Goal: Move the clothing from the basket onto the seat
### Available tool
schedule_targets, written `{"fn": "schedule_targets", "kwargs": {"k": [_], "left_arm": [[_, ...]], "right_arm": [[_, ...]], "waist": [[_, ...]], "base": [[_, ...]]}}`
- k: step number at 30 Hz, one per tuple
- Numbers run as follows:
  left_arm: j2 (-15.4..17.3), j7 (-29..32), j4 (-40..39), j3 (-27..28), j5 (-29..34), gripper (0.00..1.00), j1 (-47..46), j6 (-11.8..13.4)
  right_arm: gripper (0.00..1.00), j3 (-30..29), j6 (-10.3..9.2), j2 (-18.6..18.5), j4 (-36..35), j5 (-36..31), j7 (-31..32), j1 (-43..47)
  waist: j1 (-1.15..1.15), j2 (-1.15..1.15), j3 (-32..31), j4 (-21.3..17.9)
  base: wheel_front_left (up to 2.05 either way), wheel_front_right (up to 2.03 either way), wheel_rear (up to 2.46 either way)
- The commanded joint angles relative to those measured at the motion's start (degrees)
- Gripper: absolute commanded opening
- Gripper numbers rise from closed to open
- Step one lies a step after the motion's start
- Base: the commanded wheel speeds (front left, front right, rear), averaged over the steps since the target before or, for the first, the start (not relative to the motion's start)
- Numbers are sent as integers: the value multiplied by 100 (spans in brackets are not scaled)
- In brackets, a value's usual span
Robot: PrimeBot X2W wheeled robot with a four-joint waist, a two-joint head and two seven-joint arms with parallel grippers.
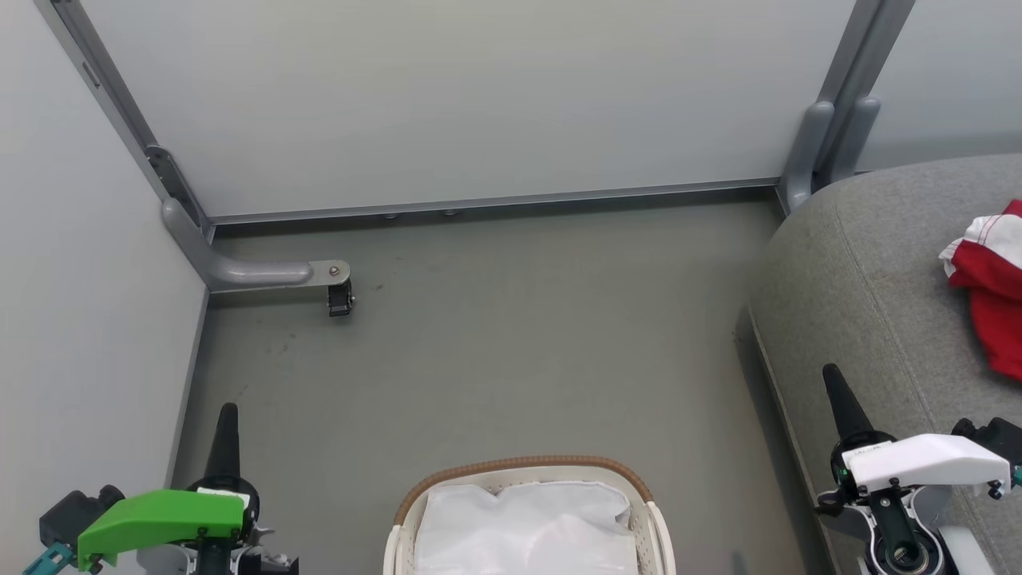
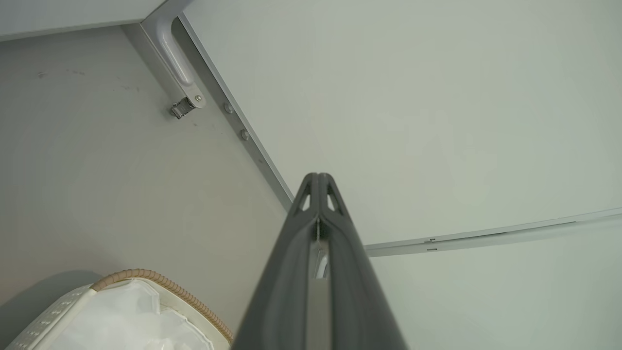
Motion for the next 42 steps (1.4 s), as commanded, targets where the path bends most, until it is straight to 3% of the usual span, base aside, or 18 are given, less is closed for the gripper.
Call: {"fn": "schedule_targets", "kwargs": {"k": [1,42], "left_arm": [[42,39,-71,41,-150,0,-145,-12],[49,540,-281,239,-1887,0,-244,-19]], "right_arm": [[0,-27,-4,-38,-78,168,40,31],[0,-163,-5,-49,-305,2124,541,111]], "waist": [[0,0,-4,3],[0,0,-118,85]], "base": [[0,0,0],[0,0,0]]}}
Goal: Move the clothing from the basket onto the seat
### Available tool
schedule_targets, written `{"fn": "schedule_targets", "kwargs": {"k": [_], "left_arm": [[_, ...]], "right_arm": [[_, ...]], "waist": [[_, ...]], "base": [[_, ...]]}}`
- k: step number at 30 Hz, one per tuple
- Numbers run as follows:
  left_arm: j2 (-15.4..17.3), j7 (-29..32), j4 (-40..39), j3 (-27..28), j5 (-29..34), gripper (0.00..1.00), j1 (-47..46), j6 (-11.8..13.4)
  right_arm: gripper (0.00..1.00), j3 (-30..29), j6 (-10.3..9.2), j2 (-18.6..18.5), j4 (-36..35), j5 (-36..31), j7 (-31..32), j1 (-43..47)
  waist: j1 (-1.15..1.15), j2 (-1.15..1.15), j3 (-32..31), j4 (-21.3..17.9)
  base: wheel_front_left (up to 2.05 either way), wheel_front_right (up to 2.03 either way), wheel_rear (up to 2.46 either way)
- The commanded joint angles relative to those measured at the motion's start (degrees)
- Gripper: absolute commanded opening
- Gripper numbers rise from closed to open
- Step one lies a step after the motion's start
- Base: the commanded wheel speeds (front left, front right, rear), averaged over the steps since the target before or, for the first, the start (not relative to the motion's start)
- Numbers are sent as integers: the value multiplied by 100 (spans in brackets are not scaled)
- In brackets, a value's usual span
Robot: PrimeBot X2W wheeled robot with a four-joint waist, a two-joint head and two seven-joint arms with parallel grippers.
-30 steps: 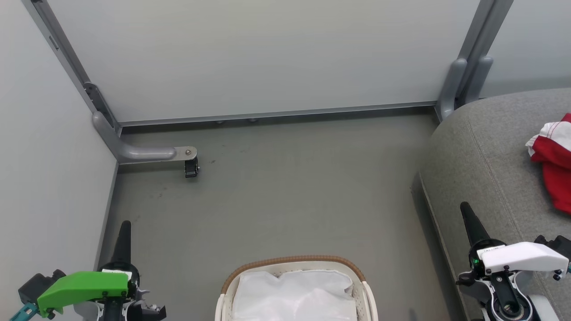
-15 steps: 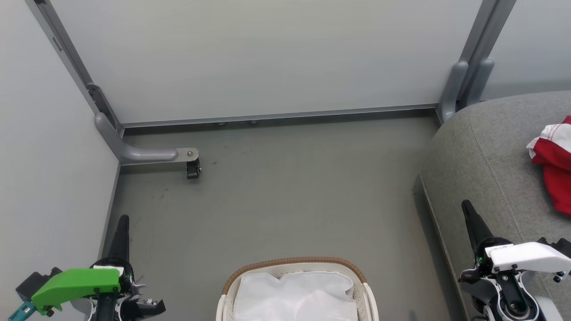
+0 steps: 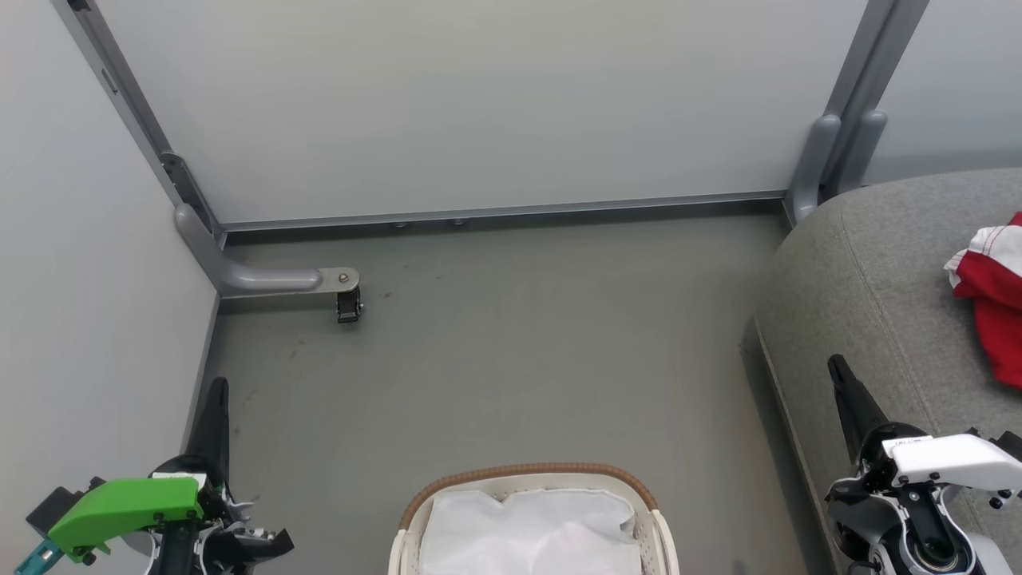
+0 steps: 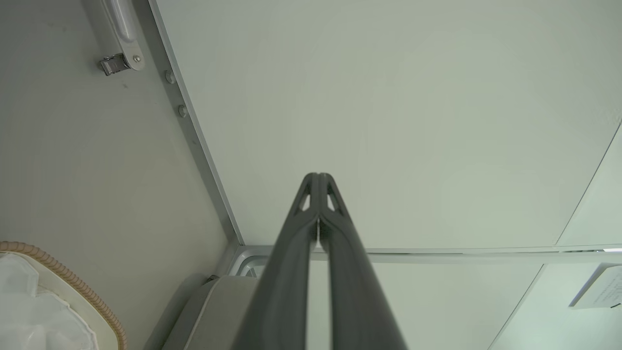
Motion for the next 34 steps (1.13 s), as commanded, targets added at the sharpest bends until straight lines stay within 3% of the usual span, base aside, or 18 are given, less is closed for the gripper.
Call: {"fn": "schedule_targets", "kwargs": {"k": [1,34], "left_arm": [[40,31,-36,33,-110,0,-110,-19],[40,81,-51,45,-272,0,-101,-20]], "right_arm": [[0,-23,-6,-35,-41,126,40,55],[0,-33,-6,-36,-61,310,92,65]], "waist": [[0,0,-4,3],[0,0,-19,14]], "base": [[0,0,0],[0,0,0]]}}
